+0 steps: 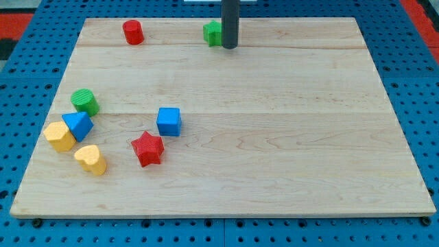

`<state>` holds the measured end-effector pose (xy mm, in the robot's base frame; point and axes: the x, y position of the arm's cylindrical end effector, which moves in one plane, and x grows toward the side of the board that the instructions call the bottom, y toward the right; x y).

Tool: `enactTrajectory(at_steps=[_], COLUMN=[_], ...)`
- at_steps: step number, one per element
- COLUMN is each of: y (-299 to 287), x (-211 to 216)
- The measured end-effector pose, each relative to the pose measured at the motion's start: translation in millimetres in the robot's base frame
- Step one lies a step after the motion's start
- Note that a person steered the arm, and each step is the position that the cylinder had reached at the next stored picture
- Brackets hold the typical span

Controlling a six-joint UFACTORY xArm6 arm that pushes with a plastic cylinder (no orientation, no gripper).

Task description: Push the blue cube upwards of the board

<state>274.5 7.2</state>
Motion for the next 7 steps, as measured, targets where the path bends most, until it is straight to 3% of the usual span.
enactTrajectory(at_steps=[2, 3, 5, 6, 7], y=[-85, -91, -139, -143, -130], x=[26, 35, 129, 184, 208])
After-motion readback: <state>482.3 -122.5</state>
